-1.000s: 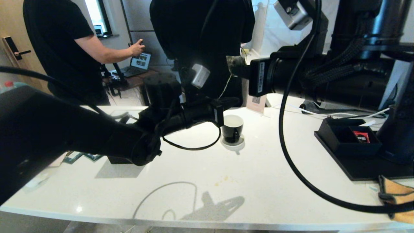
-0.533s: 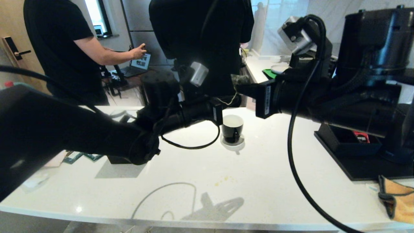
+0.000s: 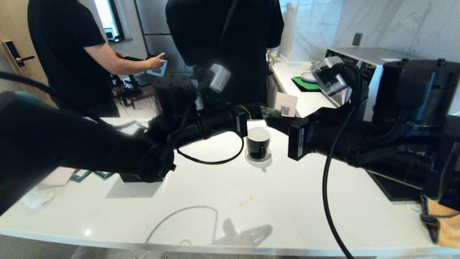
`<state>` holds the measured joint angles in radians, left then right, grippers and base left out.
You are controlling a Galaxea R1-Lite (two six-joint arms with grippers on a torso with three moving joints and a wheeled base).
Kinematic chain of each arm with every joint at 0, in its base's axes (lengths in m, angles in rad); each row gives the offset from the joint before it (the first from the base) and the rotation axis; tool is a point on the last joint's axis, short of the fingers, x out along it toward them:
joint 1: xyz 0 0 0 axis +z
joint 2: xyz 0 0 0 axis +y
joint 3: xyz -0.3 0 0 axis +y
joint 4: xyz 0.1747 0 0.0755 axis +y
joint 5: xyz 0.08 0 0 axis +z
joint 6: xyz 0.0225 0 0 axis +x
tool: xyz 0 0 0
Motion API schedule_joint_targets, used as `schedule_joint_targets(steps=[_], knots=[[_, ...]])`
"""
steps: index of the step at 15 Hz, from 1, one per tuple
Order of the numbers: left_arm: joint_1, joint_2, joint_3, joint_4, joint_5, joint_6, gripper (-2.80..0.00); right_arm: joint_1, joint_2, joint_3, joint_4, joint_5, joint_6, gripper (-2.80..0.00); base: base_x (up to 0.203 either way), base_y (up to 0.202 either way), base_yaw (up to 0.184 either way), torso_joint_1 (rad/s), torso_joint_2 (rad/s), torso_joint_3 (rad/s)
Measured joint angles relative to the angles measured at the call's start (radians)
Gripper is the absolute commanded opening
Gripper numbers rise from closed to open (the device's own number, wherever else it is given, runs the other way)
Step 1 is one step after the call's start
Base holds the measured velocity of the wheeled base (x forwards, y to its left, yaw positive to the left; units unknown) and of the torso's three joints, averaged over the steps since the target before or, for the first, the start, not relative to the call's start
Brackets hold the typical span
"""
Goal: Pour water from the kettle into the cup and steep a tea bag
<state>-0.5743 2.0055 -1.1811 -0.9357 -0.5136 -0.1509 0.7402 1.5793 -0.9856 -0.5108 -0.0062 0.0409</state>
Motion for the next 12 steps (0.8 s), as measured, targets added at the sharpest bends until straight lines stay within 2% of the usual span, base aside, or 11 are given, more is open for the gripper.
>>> schedule_joint_targets(steps=[12], knots=[[0.001, -0.01, 0.008, 0.0, -0.003, 0.0, -2.8, 0.0, 0.016, 0.047, -0.022, 0.0, 0.003, -2.8, 0.0, 0.0, 0.0, 0.0, 0.0, 0.0]])
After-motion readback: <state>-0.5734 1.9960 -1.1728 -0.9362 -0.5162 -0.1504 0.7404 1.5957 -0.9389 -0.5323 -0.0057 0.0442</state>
